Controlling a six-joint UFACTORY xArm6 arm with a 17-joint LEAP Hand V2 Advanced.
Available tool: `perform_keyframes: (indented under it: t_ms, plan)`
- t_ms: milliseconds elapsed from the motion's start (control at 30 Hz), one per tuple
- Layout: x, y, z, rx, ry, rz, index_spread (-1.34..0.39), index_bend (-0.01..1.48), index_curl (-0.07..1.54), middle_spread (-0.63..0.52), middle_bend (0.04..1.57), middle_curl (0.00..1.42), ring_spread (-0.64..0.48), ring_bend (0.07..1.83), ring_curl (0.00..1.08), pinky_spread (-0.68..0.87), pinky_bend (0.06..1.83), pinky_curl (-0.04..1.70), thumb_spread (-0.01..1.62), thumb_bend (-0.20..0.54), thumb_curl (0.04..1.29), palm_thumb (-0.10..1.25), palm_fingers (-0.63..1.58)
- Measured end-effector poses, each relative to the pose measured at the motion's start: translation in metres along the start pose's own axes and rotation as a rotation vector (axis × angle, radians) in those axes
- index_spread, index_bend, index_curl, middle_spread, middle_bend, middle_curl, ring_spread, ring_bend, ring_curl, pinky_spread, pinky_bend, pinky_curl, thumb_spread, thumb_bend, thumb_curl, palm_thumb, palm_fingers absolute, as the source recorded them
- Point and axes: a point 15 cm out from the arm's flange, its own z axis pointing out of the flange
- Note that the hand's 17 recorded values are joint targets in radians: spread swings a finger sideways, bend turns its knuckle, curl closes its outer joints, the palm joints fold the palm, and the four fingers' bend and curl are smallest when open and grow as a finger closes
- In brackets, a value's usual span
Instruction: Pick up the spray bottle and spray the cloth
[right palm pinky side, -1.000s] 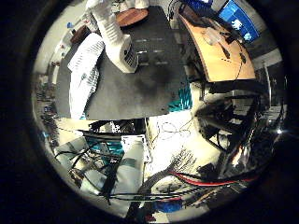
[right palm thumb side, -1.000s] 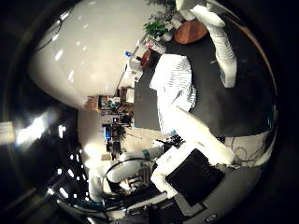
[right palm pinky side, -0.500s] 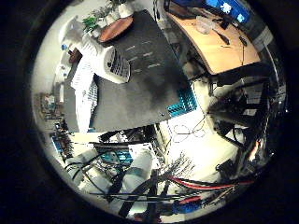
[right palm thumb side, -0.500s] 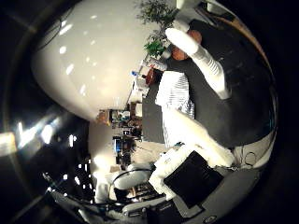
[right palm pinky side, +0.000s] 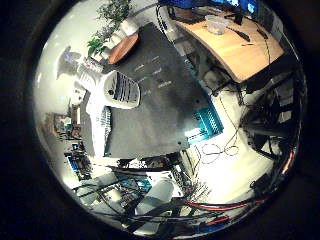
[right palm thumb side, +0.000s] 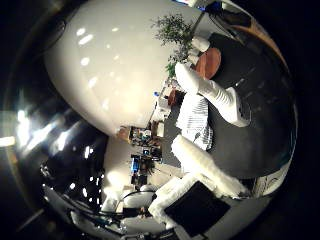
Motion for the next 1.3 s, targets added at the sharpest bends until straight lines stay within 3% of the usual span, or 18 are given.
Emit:
perform_keyframes:
  t_ms: [500,1300]
  plan:
    - [0.023,-0.021,0.035,0.039,-0.056,0.003,-0.22,0.15,0.26,0.13,0.2,0.32,0.17,0.29,0.27,0.35,0.41,0.32,1.1,-0.021,0.31,0.6,0.05]
    - [-0.016,-0.044,0.093,0.031,-0.179,-0.072,-0.22,0.15,0.27,0.11,0.2,0.34,0.16,0.26,0.26,0.34,0.35,0.31,1.09,-0.022,0.3,0.62,0.1]
